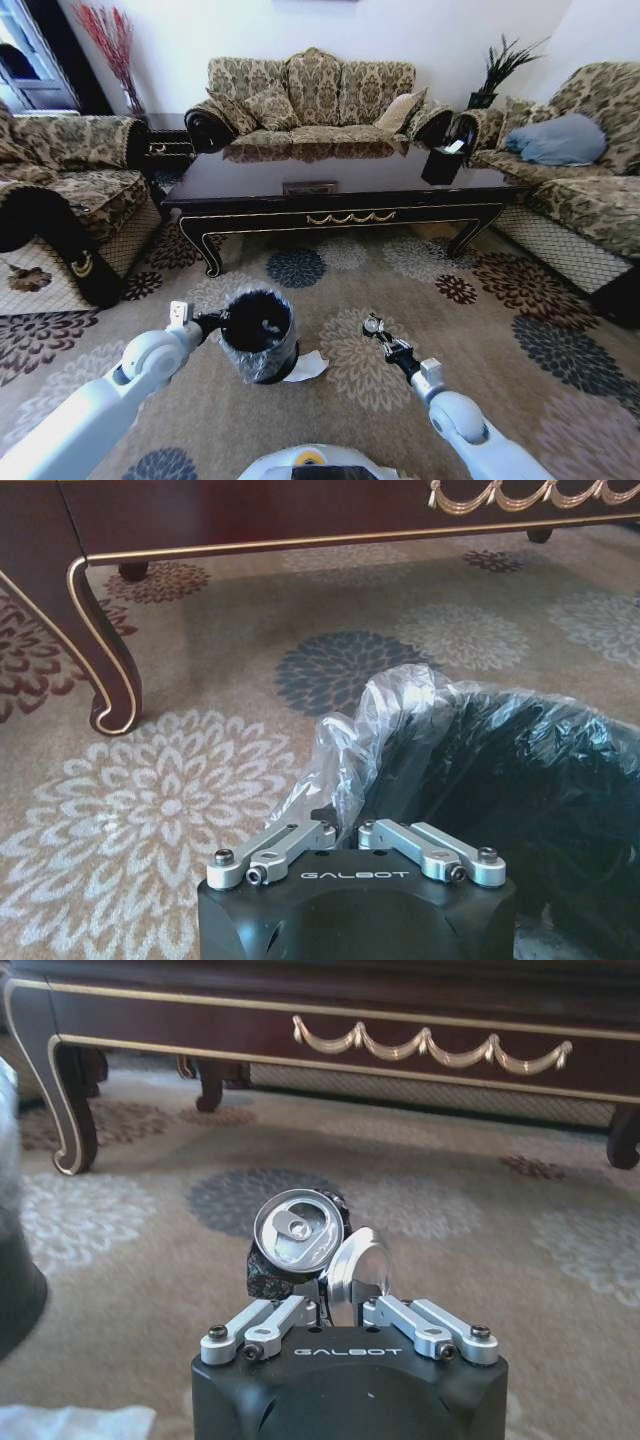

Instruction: Move to the front of the table and pick up the trash from the floor, then place it into the trash bin.

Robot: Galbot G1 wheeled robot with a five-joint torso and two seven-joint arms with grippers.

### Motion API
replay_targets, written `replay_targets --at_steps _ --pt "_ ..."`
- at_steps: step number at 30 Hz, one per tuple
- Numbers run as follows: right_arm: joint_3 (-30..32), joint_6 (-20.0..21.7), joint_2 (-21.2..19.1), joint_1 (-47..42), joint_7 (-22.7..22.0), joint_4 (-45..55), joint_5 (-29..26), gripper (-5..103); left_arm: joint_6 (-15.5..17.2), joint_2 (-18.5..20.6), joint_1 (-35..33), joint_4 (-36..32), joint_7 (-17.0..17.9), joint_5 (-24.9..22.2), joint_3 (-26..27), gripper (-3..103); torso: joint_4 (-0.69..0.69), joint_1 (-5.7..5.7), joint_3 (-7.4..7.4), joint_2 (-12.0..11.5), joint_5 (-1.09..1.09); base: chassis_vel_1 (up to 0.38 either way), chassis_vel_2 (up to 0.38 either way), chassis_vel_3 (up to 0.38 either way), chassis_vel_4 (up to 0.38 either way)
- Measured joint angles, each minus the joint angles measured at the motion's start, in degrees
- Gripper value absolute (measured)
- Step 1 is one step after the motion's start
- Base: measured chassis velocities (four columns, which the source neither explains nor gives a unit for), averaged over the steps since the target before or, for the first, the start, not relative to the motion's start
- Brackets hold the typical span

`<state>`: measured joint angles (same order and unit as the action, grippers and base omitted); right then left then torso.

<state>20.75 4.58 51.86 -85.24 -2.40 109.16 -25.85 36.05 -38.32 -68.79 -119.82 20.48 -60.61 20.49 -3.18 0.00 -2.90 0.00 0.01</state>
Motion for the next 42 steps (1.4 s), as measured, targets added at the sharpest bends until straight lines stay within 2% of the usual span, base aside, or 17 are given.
replay_targets --at_steps 3,7,9,12,13,17,26,31,33,42 --pt "1.0 0.1 -0.8 -1.2 0.0 2.8 -0.5 15 -0.1 -0.4 0.8 -0.2 0.2 0.0 -0.8 4 0.0 0.0 0.0 0.0 0.0 0.0 0.0 0.0 0.0" --pt "4.2 0.0 -1.4 -5.3 0.0 8.0 -1.0 15 0.0 -1.3 4.9 0.3 0.6 0.1 -5.8 4 -0.05 0.0 0.0 0.0 -0.01 0.0 0.0 0.0 0.0" --pt "4.5 0.0 -1.5 -5.7 0.0 8.7 -1.1 15 0.0 -1.2 5.5 0.3 0.6 0.1 -6.6 4 -0.04 0.0 0.0 0.0 -0.01 0.0 0.0 0.0 0.0" --pt "5.8 0.3 -1.8 -7.8 -0.5 14.1 -2.5 15 0.1 -1.0 9.5 1.4 0.7 0.1 -11.6 4 -0.02 0.0 0.0 0.0 0.0 0.0 0.0 0.0 0.0" --pt "5.8 0.3 -1.8 -7.8 -0.5 14.1 -2.5 15 0.1 -1.0 9.5 1.4 0.7 0.1 -11.6 4 -0.02 0.0 0.0 0.0 0.0 0.0 0.0 0.0 0.0" --pt "6.9 0.8 -2.4 -10.0 -0.7 20.0 -3.0 15 0.1 -3.0 15.0 3.8 1.8 -0.4 -17.7 4 -0.01 0.0 0.0 0.0 -0.02 0.0 0.0 0.0 0.0" --pt "8.9 -0.2 -2.1 -13.6 0.5 23.5 -2.7 15 0.8 -7.7 22.1 6.1 4.1 -0.9 -25.6 4 -0.01 0.0 0.0 0.0 0.0 0.0 0.0 0.0 0.0" --pt "9.6 -1.3 -1.9 -15.2 1.6 24.3 -1.2 15 1.2 -10.7 26.9 7.1 5.6 -1.8 -31.1 4 -0.02 0.0 0.0 0.0 0.0 0.0 0.0 0.0 0.0" --pt "8.9 -2.4 -1.2 -16.4 2.7 24.5 1.0 15 1.3 -12.3 29.4 7.7 6.5 -2.5 -34.8 4 -0.04 0.0 0.0 0.0 0.01 0.0 0.0 0.0 0.0" --pt "7.6 -4.4 -0.1 -18.6 4.1 24.5 6.5 15 1.9 -16.3 30.1 8.5 8.3 -2.0 -39.1 4 -0.02 0.0 0.0 0.0 0.0 0.0 0.0 0.0 0.0"
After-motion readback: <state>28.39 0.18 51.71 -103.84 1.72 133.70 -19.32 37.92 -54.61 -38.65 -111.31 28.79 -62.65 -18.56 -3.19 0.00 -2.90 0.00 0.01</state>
